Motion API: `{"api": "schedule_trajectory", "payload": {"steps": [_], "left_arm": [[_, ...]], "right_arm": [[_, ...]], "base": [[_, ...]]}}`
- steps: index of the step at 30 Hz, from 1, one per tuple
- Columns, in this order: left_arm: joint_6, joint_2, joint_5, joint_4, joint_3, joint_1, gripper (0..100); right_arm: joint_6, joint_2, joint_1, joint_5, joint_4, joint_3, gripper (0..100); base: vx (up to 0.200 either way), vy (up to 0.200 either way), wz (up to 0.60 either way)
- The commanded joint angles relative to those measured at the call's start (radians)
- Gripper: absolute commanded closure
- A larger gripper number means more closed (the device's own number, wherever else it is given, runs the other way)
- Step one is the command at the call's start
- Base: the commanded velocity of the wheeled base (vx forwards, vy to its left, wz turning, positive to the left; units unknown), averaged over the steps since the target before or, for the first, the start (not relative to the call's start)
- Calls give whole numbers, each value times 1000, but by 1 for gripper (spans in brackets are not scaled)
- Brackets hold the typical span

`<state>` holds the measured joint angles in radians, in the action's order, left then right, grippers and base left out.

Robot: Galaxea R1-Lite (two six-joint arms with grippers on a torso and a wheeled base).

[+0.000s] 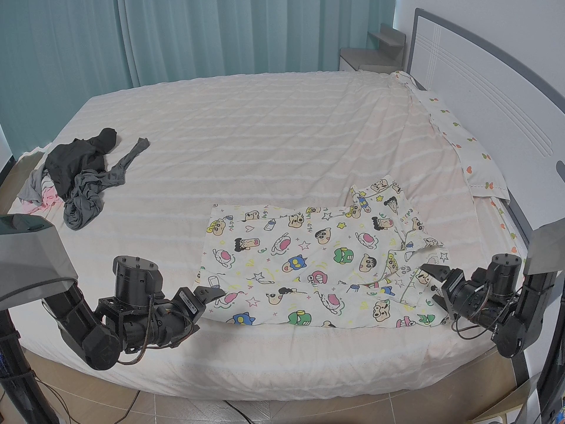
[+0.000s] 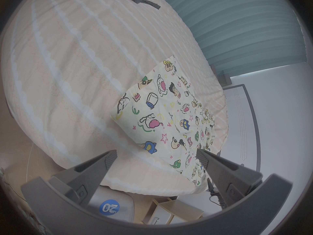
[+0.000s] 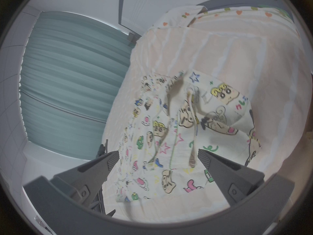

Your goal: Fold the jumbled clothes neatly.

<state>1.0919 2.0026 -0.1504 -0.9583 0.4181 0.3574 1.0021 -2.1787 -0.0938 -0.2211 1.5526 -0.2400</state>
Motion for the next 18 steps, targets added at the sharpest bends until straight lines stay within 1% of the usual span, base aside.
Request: {"api": "schedule_trajectory", "payload": {"steps": [1, 8, 13, 16, 17, 18], "left_arm": [[0, 7, 0, 0, 1, 0, 0], [0, 15, 0, 0, 1, 0, 0], [0, 15, 0, 0, 2, 0, 0], [0, 15, 2, 0, 2, 0, 0], [0, 15, 2, 0, 2, 0, 0], [0, 15, 2, 0, 2, 0, 0]], "right_arm": [[7, -141, -41, 40, 14, -48, 0], [20, -182, -55, 83, 14, -96, 0], [43, -179, -66, 81, 14, -102, 0], [70, -176, -75, 83, 14, -117, 0], [93, -170, -81, 83, 14, -119, 0], [93, -170, -81, 83, 14, -119, 0]], "base": [[0, 0, 0], [0, 0, 0], [0, 0, 0], [0, 0, 0], [0, 0, 0], [0, 0, 0]]}}
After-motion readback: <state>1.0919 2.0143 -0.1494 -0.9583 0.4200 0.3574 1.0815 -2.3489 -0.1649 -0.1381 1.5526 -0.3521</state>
